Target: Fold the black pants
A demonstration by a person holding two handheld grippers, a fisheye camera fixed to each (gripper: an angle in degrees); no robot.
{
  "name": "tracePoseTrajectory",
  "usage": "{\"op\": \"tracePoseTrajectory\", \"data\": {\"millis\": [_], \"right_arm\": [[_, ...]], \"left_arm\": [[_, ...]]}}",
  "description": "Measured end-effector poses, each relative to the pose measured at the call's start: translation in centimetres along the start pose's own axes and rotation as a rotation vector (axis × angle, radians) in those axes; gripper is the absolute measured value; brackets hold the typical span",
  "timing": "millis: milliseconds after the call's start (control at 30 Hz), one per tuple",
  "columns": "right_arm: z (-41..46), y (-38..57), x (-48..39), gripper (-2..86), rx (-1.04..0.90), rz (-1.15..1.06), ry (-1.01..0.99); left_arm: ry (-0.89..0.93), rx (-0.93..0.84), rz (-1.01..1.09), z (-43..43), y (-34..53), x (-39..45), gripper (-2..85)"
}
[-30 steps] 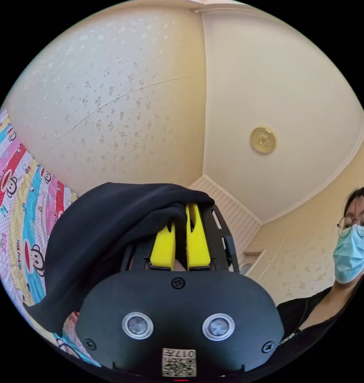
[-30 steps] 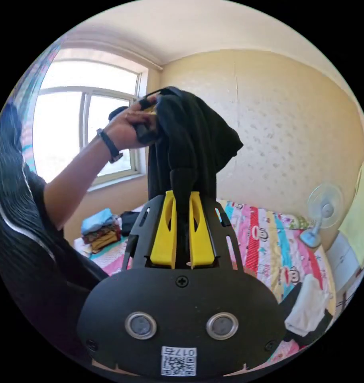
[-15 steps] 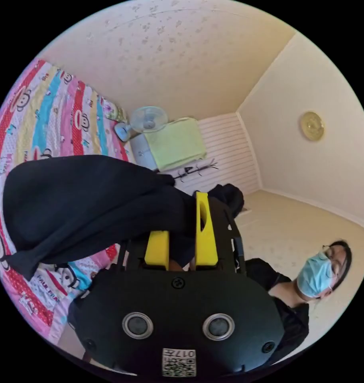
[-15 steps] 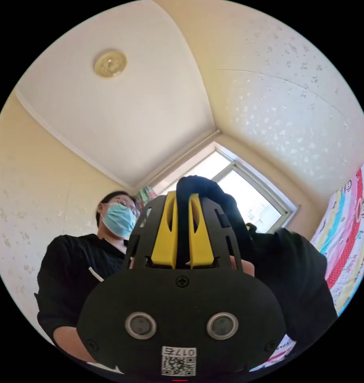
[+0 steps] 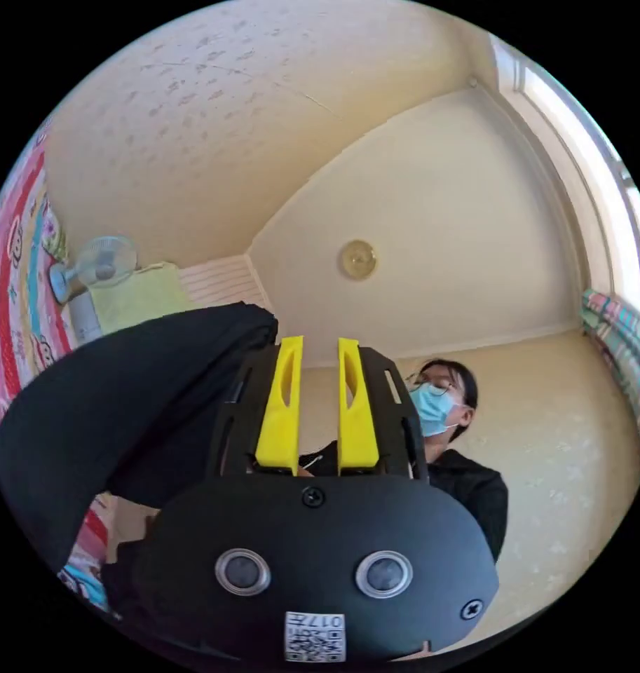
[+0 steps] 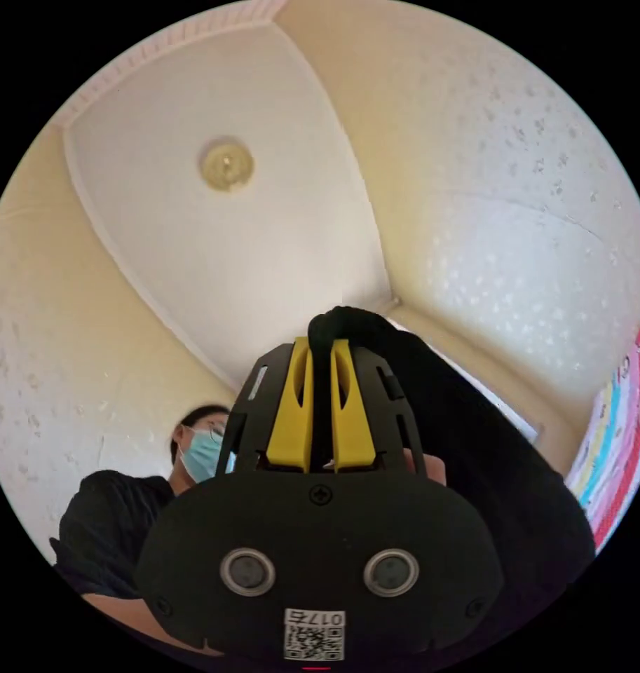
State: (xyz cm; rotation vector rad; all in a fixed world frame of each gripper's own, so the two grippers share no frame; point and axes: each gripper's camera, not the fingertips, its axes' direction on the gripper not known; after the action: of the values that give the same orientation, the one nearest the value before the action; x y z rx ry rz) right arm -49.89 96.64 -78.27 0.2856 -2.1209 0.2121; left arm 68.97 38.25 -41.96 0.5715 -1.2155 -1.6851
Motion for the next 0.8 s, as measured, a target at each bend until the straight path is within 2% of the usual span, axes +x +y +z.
{"op": "tracePoseTrajectory", "data": {"millis": [100, 133, 167, 233, 300, 333, 400, 500, 633, 700, 800], "right_arm": [[0.5, -1.8, -2.3, 4.7, 0.139, -0.122, -0.084], [0.9, -2.2, -2.8, 4.7, 0.138, -0.144, -0.095], [2.1, -3.2, -3.8, 4.8, 0.124, -0.187, -0.114], [4.3, -4.5, -5.3, 4.9, 0.092, -0.244, -0.112], [7.8, -5.6, -7.3, 5.0, 0.049, -0.311, -0.080], [8.7, -5.8, -7.7, 5.0, 0.039, -0.327, -0.068], [11.8, -6.2, -9.3, 5.0, 0.017, -0.376, -0.012], [14.8, -5.8, -10.7, 4.9, 0.012, -0.425, 0.094], [15.6, -4.1, -10.5, 4.9, 0.018, -0.374, 0.073], [14.8, -2.6, -10.4, 4.9, 0.032, -0.369, 0.059], [12.6, -2.0, -10.0, 4.9, 0.046, -0.328, 0.074]], "left_arm": [[-0.293, -0.219, 0.178, 3.6, 0.6, 5.2, 11.3], [-0.394, -0.334, 0.283, 6.1, 1.3, 7.2, 11.9], [-0.435, -0.388, 0.340, 7.4, 1.8, 8.1, 12.2], [-0.587, -0.519, 0.580, 12.2, 4.6, 11.0, 13.3], [-0.733, -0.480, 0.792, 14.6, 7.7, 12.3, 14.4], [-0.817, -0.390, 0.933, 15.4, 9.9, 13.1, 15.8], [-0.828, -0.260, 1.128, 16.0, 13.3, 14.0, 18.1], [-0.811, -0.321, 1.148, 18.1, 15.1, 13.9, 19.0], [-0.941, -0.095, 1.219, 19.0, 15.7, 15.7, 17.1], [-0.877, -0.080, 1.173, 18.4, 14.4, 16.3, 11.8], [-0.735, -0.002, 0.985, 15.9, 11.6, 17.8, 7.9]]}}
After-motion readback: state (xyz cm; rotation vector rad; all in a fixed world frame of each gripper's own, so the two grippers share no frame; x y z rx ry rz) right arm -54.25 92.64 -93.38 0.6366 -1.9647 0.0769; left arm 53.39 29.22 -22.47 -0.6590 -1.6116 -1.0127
